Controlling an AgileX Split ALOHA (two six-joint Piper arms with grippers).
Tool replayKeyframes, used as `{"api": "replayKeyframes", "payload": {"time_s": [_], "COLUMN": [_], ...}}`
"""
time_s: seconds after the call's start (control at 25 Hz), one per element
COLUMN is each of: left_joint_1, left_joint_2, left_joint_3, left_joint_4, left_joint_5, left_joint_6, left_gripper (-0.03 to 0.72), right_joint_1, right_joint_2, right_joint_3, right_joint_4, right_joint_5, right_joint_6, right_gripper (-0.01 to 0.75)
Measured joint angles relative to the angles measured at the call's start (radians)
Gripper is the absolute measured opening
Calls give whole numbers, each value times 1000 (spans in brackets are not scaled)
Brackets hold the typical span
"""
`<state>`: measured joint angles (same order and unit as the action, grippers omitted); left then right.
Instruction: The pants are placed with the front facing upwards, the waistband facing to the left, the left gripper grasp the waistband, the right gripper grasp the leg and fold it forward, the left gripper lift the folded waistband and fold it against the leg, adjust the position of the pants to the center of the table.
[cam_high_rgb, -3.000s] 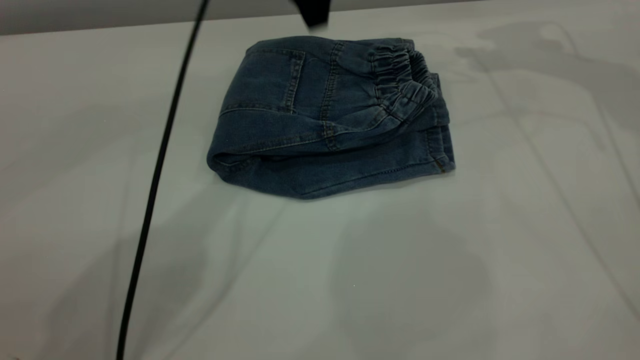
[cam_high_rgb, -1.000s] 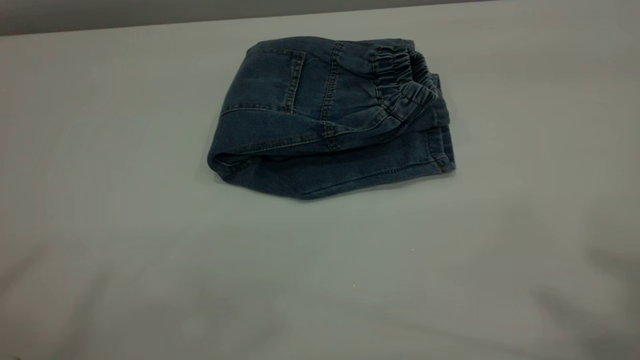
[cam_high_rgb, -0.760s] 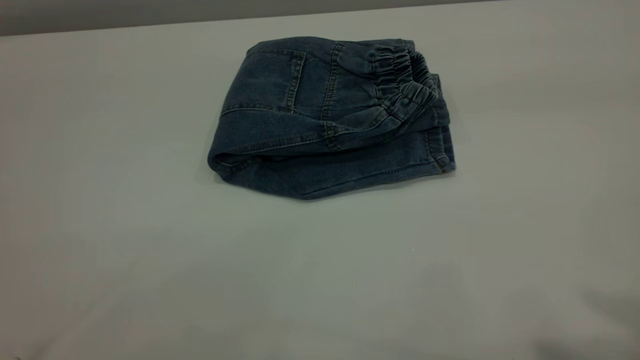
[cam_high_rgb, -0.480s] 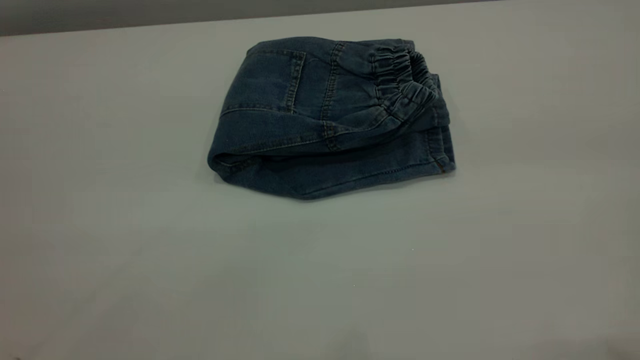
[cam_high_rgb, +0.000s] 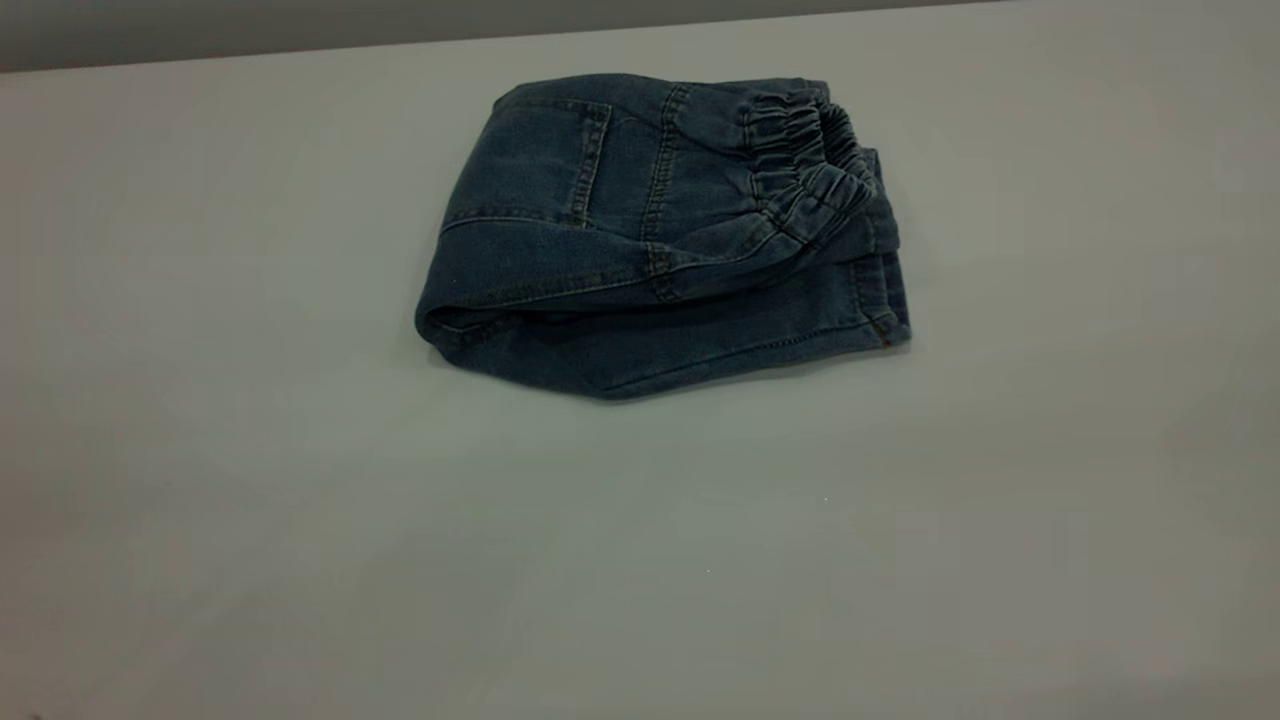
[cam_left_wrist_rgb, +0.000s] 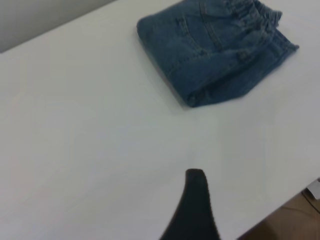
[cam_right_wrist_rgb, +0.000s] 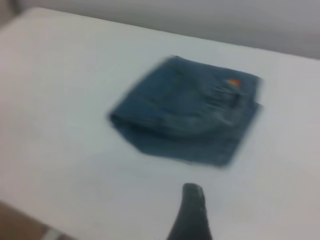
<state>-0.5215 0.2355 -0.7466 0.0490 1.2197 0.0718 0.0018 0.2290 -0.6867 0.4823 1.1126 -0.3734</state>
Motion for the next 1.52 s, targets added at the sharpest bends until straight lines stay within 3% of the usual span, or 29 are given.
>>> {"api": "replayKeyframes", "payload": {"time_s": [0.2, 0.4, 0.8, 1.52], "left_joint_1": [0, 0, 0, 0], "left_joint_2": [-1, 0, 0, 0], "left_joint_3": [61, 110, 185, 241], "left_joint_4": [-17, -81, -77, -92], "left_joint_5": [0, -4, -72, -148], "left_joint_6": [0, -1, -1, -29], "left_gripper": [564, 564, 564, 564], "right_joint_1": [0, 0, 0, 0], "right_joint_2": [-85, -160, -200, -200], "right_joint_3": [78, 148, 167, 180], "right_joint_4": [-151, -189, -359, -397], "right_joint_5": [-40, -63, -59, -47], "right_joint_6": [56, 60, 233, 264], "right_gripper": [514, 514, 514, 514]}}
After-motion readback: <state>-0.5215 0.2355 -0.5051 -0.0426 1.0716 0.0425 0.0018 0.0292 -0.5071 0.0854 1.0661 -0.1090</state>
